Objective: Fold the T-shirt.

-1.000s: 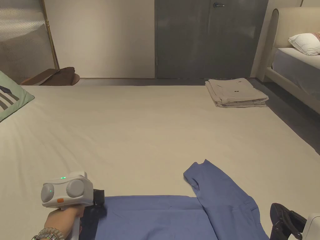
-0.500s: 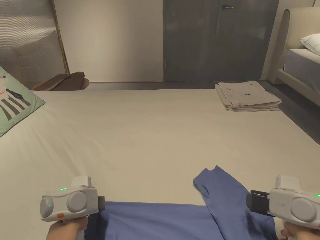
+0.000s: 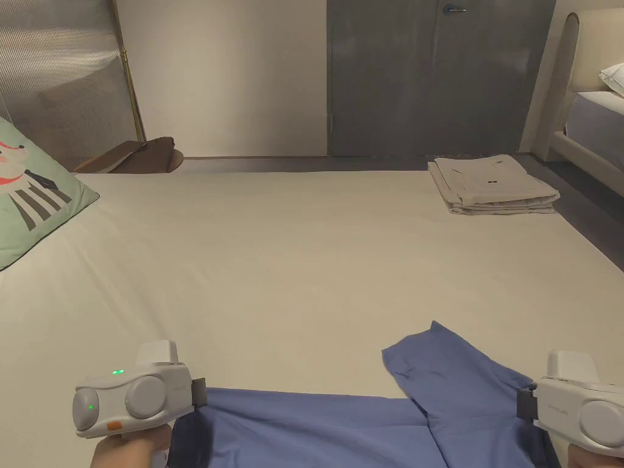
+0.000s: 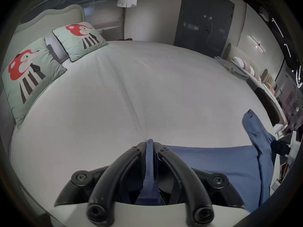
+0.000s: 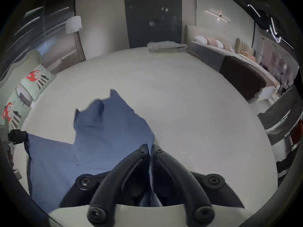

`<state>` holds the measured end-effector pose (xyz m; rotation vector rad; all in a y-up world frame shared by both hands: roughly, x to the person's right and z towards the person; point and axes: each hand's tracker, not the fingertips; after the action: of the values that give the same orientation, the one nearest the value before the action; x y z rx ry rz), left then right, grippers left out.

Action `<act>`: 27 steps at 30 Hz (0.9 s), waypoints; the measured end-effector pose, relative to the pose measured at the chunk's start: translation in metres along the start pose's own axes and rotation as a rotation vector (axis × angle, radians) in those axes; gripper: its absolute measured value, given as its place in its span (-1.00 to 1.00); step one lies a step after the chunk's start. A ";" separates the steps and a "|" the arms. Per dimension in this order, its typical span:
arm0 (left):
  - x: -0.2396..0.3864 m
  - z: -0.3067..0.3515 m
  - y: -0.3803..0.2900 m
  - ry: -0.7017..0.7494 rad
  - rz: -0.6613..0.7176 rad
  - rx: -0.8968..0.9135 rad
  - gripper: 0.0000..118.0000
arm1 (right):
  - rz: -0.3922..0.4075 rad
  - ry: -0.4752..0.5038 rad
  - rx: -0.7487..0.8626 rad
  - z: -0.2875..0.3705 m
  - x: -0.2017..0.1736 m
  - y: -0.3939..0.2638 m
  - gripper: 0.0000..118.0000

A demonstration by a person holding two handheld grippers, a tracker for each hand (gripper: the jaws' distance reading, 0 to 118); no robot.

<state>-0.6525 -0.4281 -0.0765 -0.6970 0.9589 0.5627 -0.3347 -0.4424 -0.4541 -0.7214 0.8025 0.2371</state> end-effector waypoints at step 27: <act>-0.026 0.259 -0.165 -0.007 0.073 0.648 -0.93 | 0.032 -0.051 0.831 0.309 -0.034 -0.128 -0.99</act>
<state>-0.4092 -0.3455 0.0939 -0.0803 1.0852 0.2860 -0.1231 -0.3282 -0.2193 0.0801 0.7759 -0.0600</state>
